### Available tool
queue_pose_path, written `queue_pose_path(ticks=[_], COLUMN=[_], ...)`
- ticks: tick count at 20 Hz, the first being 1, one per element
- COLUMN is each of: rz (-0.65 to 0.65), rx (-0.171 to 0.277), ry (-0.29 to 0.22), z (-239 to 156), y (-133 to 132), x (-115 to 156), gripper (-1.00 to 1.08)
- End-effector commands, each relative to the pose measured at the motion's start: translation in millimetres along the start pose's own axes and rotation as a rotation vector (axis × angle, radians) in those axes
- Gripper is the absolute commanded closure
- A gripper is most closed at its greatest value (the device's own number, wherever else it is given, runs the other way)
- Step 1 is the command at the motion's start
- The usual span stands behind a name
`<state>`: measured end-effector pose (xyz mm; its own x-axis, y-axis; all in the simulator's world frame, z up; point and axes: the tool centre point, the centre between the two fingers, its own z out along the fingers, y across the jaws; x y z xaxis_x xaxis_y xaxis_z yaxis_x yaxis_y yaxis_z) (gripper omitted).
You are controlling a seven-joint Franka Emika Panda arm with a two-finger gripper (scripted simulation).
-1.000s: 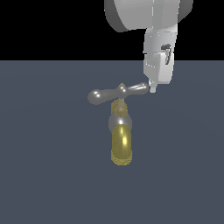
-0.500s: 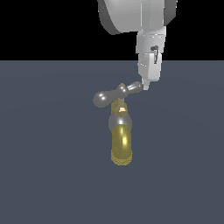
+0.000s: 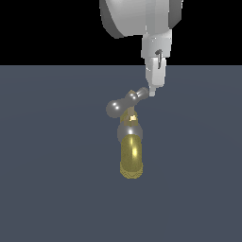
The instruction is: Turn on the faucet by rotating a designated handle.
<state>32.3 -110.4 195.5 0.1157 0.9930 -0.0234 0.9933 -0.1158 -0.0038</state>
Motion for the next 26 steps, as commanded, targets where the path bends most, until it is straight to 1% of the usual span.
queue_pose_path(ticks=[1,7,8,9,26], rz=[-0.058,-0.076,-0.076,-0.002,-0.053], rx=[-0.001,-0.004,-0.004,-0.004,-0.005], ry=[0.018,0.023,0.023,-0.002,0.015], z=[-2,-5,-5,-1,-4], y=[3,7,7,9,-31], x=[55,105,105,47,130], gripper=[1.08,1.08,1.08,1.08,1.08])
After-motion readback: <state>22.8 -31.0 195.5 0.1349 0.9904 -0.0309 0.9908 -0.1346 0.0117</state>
